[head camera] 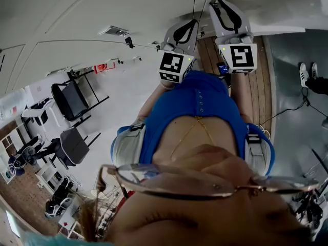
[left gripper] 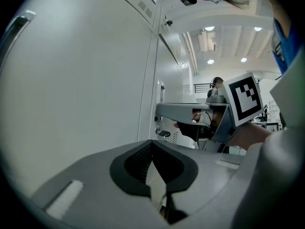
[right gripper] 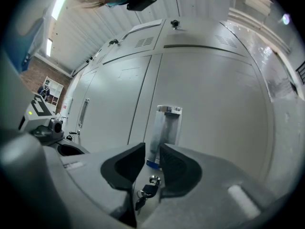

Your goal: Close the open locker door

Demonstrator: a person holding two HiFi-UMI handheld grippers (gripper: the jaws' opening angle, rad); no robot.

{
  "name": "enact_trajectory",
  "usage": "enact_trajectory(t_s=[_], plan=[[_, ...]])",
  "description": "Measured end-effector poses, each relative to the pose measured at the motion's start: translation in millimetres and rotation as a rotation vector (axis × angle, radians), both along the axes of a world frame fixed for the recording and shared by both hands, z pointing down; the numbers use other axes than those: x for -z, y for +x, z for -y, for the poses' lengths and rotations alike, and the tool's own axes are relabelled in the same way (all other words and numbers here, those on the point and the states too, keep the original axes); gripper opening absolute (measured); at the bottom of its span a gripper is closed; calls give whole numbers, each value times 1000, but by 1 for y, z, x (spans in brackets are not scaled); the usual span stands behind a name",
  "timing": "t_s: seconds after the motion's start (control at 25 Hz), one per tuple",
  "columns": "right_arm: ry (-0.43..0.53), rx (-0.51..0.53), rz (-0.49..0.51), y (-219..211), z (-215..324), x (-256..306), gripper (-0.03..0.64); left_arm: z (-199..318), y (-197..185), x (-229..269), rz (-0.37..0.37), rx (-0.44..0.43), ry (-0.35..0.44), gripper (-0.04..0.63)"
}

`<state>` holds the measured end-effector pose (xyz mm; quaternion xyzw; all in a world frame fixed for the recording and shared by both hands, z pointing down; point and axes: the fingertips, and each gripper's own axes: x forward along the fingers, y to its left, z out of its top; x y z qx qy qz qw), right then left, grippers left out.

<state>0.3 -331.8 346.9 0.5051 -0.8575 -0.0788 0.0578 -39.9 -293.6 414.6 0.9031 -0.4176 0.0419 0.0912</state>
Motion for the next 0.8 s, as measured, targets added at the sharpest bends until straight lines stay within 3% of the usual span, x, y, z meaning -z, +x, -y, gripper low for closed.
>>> enact_trajectory(t_s=[0.28,0.8], plan=[[-4,1,28,7,-14,2,3,-6,9,8,-8,-9,14,-5],[-78,28,35,13,-46,-17,3,-22,9,16,5,42,29,-5]])
